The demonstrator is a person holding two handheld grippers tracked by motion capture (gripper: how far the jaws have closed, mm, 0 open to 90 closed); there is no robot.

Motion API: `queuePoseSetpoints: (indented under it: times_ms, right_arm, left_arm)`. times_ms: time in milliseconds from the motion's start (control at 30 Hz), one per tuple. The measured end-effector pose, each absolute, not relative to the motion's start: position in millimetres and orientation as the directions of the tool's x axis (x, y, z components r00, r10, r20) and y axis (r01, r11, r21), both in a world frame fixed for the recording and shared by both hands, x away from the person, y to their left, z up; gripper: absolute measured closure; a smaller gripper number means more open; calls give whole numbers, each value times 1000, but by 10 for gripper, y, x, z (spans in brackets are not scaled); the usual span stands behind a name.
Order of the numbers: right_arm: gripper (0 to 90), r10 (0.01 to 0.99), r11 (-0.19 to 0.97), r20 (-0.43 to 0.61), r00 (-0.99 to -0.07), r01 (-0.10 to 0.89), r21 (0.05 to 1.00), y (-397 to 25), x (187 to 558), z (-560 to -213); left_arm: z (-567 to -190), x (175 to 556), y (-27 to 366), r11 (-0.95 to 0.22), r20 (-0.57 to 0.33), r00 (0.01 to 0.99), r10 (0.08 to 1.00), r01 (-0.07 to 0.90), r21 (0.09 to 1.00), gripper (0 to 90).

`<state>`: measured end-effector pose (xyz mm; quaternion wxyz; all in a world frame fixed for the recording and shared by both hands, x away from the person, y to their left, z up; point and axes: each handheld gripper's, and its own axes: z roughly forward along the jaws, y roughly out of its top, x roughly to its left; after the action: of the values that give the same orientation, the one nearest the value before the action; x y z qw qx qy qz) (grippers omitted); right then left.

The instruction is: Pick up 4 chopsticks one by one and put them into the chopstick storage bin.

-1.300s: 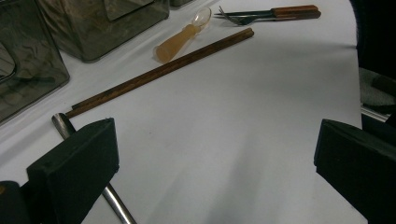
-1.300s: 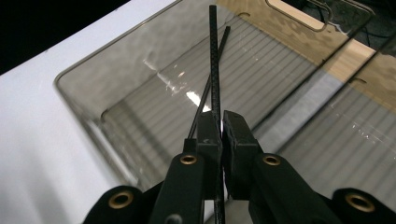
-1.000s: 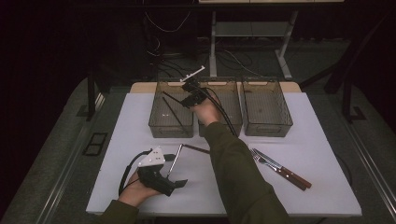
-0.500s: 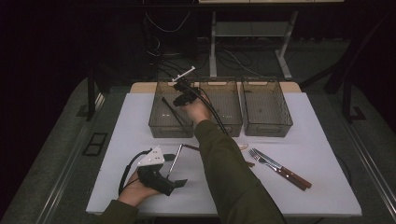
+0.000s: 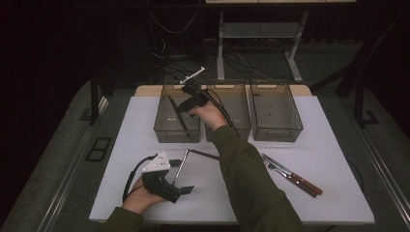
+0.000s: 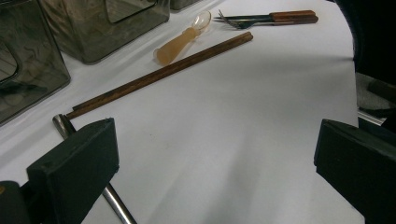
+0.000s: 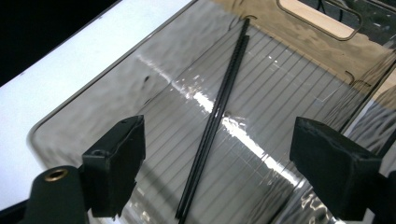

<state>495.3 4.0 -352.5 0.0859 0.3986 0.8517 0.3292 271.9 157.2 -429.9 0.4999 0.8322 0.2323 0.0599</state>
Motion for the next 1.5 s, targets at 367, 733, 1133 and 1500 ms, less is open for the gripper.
queuePoseSetpoints:
  times_ms: [367, 733, 1133, 1500]
  right_arm:
    - [157, 693, 508, 85, -716, 568, 647, -265, 4652, -3449]
    - [441, 661, 505, 89, -745, 529, 682, -852, 4337, -3414]
    - [646, 605, 505, 157, -780, 529, 682, -1352, 4009, -3516]
    - [697, 562, 519, 186, -806, 519, 679, -1718, 3741, -3638]
  left_arm:
    - [-4299, 2716, 1572, -392, -134, 883, 449, 329, 859, 0]
    - [-4299, 2711, 1570, -402, -130, 882, 454, 333, 853, 0]
    - [-4307, 2710, 1568, -401, -130, 878, 461, 336, 852, 0]
    - [-4315, 2706, 1563, -403, -126, 875, 467, 338, 850, 0]
